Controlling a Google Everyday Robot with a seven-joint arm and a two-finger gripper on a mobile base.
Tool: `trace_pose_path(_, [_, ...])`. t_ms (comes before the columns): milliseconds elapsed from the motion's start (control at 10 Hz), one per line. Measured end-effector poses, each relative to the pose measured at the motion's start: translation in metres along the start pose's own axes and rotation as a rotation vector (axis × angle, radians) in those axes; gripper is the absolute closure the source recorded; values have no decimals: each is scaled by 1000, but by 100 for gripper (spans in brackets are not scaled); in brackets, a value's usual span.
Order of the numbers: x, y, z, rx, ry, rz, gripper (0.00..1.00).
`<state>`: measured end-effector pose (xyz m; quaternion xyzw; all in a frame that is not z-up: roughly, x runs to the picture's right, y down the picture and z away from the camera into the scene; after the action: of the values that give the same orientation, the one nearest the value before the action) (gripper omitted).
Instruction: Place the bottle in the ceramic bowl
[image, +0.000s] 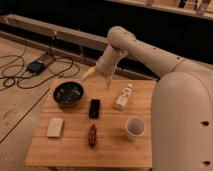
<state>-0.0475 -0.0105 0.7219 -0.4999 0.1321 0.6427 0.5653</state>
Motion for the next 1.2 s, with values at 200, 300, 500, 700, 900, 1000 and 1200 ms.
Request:
trace_pose_path(200, [0,0,0,0,0,0,20])
trace_pose_path(300, [0,0,0,0,0,0,20])
trace_pose_path(500, [0,0,0,0,0,0,20])
trace_pose_path(700, [0,0,0,0,0,0,20])
trace_pose_path(900, [-2,-4,1,16,-3,1,20])
trace_pose_path(1000, [-9,-19,4,68,-15,7,20])
trace_pose_path(1200, [-29,-68,12,198,-45,39,20])
